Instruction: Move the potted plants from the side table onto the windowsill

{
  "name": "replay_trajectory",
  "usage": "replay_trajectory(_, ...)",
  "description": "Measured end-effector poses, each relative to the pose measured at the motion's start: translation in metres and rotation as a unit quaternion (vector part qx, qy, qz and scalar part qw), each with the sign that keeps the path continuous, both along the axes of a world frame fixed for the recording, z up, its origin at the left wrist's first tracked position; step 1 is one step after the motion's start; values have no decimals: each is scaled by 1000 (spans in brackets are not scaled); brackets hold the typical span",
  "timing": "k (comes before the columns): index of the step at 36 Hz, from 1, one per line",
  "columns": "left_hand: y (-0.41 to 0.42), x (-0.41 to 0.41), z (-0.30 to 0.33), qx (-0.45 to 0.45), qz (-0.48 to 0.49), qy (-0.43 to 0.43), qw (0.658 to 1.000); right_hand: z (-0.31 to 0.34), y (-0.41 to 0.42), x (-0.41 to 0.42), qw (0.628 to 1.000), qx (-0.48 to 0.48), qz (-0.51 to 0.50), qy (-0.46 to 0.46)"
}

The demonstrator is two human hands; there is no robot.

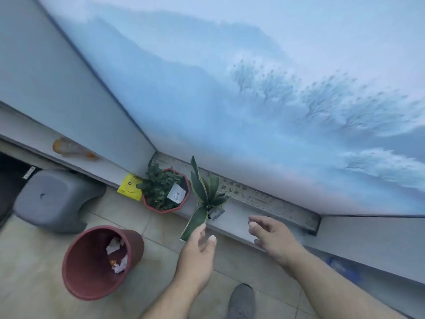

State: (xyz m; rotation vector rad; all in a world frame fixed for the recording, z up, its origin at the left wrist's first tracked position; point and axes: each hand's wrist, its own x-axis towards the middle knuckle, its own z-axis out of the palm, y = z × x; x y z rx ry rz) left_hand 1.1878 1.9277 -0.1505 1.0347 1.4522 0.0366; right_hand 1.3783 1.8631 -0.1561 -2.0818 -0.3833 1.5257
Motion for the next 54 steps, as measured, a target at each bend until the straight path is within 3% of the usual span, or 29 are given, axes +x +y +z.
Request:
replay_trajectory(9,25,5,234,103,-53,-35,993,238,-24,6,997,60,-34,-22)
replay_trajectory(14,8,24,362,192,-166,-80,964,367,-74,0,987,119,-88,-67)
replay_trajectory(18,-8,43,421,235,-249,-148,928,433,-117,-11,966,164,-177,-99)
replay_trajectory(23,-24,53,458,243,-336,-200,888,472,-168,-38,919,210,-301,-144)
replay_trajectory(28,-62,55,485,231,-431,-273,829,498,-238,-97,837,246,-451,-191)
replay_trajectory(36,-207,19,502,135,-592,-363,707,527,-370,-252,676,225,-656,-250)
replay_trajectory(43,-370,-64,518,67,-723,-418,545,537,-477,-422,514,173,-784,-301)
replay_trajectory(49,-508,-189,526,14,-802,-439,406,539,-547,-597,359,143,-862,-329)
replay_trajectory(54,-598,-313,528,-26,-836,-437,330,537,-591,-734,264,116,-894,-342)
